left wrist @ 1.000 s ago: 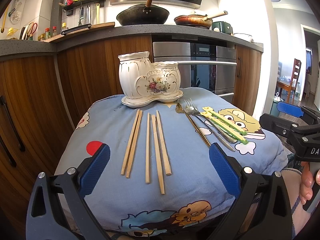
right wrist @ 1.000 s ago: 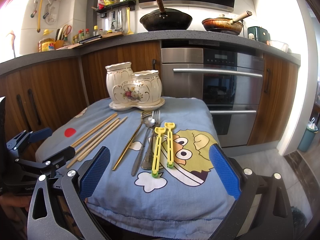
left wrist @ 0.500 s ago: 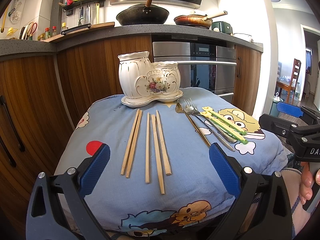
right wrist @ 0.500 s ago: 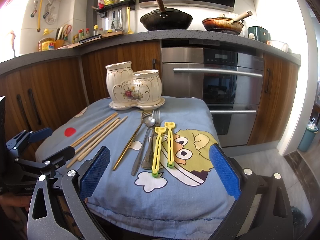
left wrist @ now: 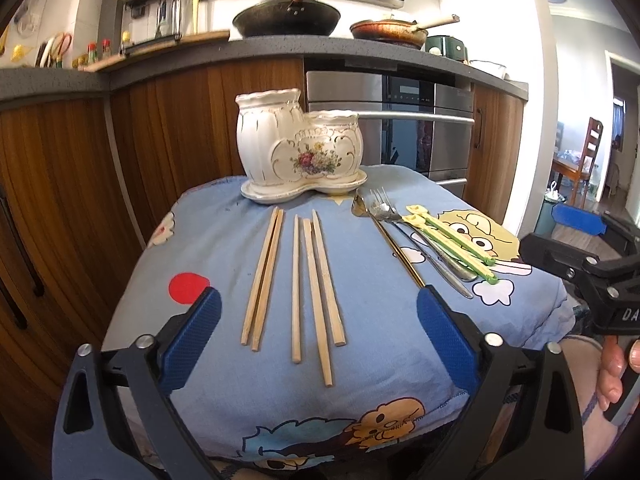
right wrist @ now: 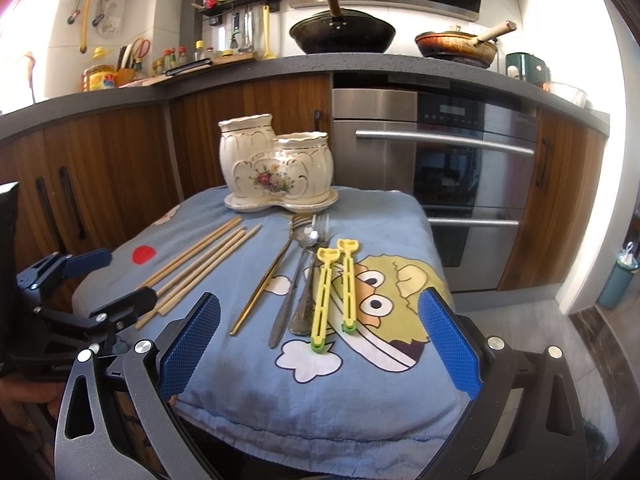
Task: Organize utensils
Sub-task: 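Grasp a wooden chopstick with the left tool while the right tool grasps yellow tongs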
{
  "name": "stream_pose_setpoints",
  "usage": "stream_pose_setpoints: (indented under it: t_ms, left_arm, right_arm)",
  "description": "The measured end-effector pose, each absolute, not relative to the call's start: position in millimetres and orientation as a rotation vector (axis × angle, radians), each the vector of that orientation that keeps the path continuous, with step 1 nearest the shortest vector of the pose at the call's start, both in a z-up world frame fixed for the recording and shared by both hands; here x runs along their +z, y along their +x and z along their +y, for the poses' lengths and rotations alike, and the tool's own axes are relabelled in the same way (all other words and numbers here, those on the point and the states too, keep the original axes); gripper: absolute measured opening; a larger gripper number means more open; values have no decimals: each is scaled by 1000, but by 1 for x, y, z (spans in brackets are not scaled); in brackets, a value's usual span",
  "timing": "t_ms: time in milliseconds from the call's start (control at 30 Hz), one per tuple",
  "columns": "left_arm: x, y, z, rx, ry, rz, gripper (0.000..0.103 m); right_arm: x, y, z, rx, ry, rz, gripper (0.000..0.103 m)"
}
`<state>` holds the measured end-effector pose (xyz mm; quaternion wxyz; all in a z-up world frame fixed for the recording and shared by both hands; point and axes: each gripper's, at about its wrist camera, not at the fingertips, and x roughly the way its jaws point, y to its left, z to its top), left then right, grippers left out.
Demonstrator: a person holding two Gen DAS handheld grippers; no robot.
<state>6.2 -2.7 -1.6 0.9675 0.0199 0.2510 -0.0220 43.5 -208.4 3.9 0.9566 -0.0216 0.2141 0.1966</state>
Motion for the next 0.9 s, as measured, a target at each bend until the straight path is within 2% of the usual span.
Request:
stream_pose_setpoints:
  t_ms: [133,200,267,300,567,767,900]
  left_arm:
    - [-4,19,12,-63,-26,578,71]
    - [-3,26,19,-54,-32,600,65]
    - [0,34,25,-48,-29,616,60]
    - [1,37,27,-45,-25,620,56]
    - [-5,62,48,-46,-69,691,53]
    - [-4,72,56,-56,-87,721,51]
    - [2,86,58,-33,-29,728,41]
  right_arm:
    - [3,57,-219,442,30,483,94]
    - [3,66,-226,458,83,512,88]
    - [4,75,-230,459,106,530,70]
    - [6,83,-232,448,104,539,67]
    - [-3,143,-220,449,-4,673,41]
    - [-14,169,-203,464,-102,752,35]
    - [-23,177,-200,462,-125,789,30]
